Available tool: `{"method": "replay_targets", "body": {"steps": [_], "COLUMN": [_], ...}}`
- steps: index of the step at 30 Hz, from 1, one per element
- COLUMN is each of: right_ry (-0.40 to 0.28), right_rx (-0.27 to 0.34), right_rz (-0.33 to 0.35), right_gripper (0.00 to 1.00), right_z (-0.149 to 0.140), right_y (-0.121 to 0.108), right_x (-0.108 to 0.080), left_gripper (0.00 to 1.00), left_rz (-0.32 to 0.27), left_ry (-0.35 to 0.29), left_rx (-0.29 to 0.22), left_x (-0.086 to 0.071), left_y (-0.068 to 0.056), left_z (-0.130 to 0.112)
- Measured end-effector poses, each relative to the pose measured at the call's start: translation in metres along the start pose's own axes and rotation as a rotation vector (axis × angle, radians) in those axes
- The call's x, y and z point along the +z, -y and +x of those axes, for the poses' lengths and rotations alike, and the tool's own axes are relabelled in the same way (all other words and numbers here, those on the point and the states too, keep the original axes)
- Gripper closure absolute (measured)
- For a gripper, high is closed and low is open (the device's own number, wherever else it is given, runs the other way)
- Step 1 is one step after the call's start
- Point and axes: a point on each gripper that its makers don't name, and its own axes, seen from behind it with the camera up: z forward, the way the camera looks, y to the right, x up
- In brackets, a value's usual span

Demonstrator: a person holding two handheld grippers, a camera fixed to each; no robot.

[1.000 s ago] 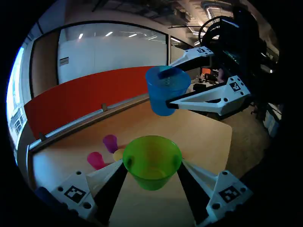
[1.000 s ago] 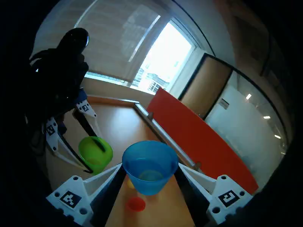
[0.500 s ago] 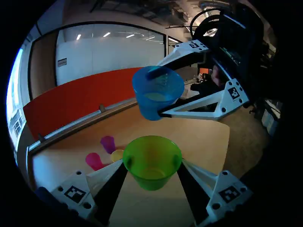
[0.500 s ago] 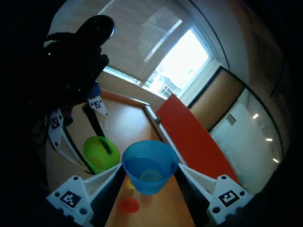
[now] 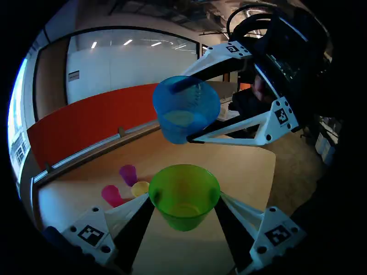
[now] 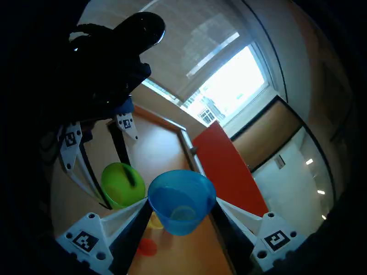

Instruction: Pour water

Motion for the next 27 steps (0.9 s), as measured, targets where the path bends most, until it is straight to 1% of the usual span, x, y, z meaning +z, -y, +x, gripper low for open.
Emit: {"method": "replay_targets", "body": {"steps": [11, 19, 27], "right_ry": [-0.003, -0.009, -0.008], "right_rx": [-0.082, -0.11, -0.167], "right_rz": [0.007, 0.013, 0.012], "right_gripper": [0.11, 0.1, 0.11], "right_z": [0.0066, 0.0089, 0.01], "right_y": [0.0029, 0.0014, -0.0004], "right_x": [0.0019, 0.0044, 0.007], "left_gripper": [0.15, 0.15, 0.15], "left_rz": [-0.001, -0.002, -0.002], "left_ry": [-0.006, -0.008, -0.007], "left_rx": [-0.004, -0.005, -0.007], "left_x": [-0.0027, -0.0025, -0.0016], "left_y": [-0.0012, -0.0008, 0.0005], "left_z": [0.002, 0.0032, 0.0028]}}
